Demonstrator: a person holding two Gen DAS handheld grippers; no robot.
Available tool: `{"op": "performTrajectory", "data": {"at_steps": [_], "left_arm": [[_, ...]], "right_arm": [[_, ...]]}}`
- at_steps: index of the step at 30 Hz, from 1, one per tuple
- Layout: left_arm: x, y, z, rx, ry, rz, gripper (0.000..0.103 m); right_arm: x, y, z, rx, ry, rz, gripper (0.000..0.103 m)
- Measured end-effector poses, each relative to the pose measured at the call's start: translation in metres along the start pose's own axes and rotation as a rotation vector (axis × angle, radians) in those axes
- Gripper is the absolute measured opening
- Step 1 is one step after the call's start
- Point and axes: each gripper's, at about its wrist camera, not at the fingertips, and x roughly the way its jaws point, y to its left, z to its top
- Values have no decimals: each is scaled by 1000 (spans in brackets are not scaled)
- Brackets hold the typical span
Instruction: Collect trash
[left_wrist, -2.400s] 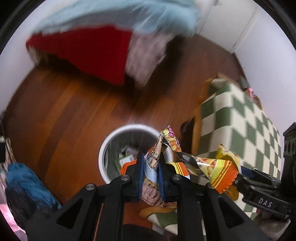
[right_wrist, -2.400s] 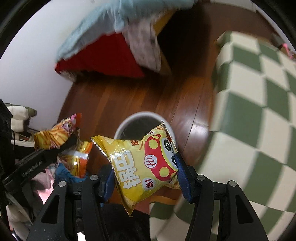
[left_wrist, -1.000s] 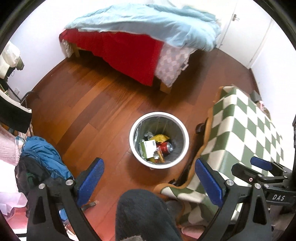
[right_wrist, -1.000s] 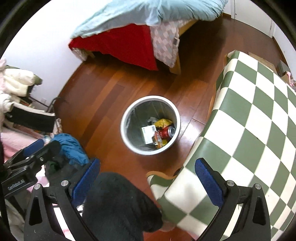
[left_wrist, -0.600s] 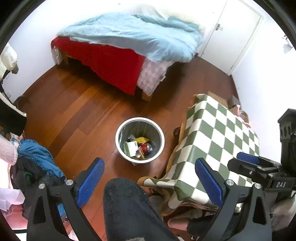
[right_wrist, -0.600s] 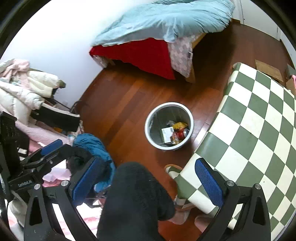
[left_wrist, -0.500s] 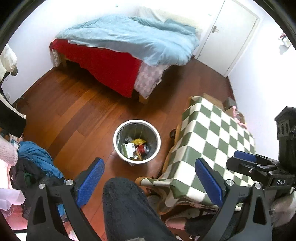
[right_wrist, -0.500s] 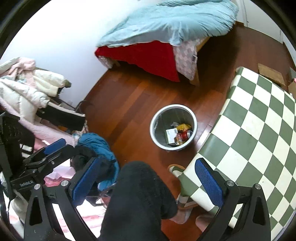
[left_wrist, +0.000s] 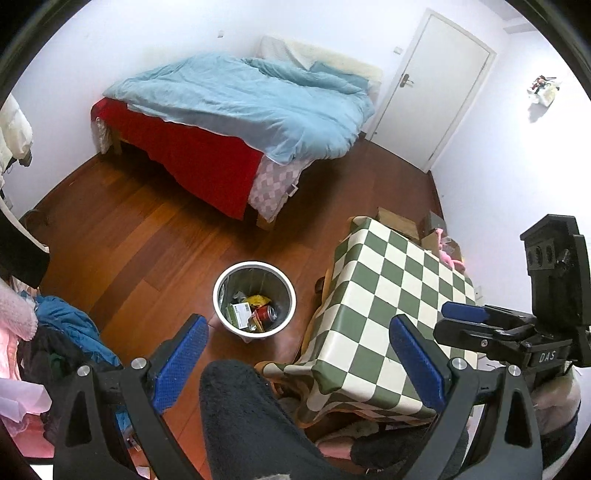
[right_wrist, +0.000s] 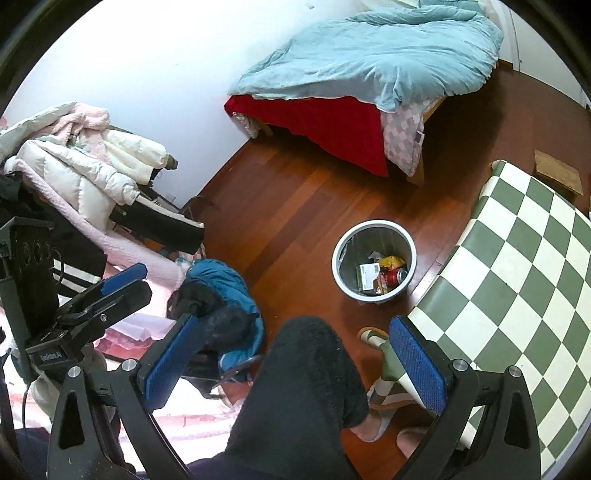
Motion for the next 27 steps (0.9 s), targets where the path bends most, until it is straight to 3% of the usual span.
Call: {"op": "performTrajectory", "data": {"at_steps": [27], "left_arm": [[-4,8,-3,-34,34,-15,100]], "right_arm": [[3,11,8,-5,59,-5,103]]}}
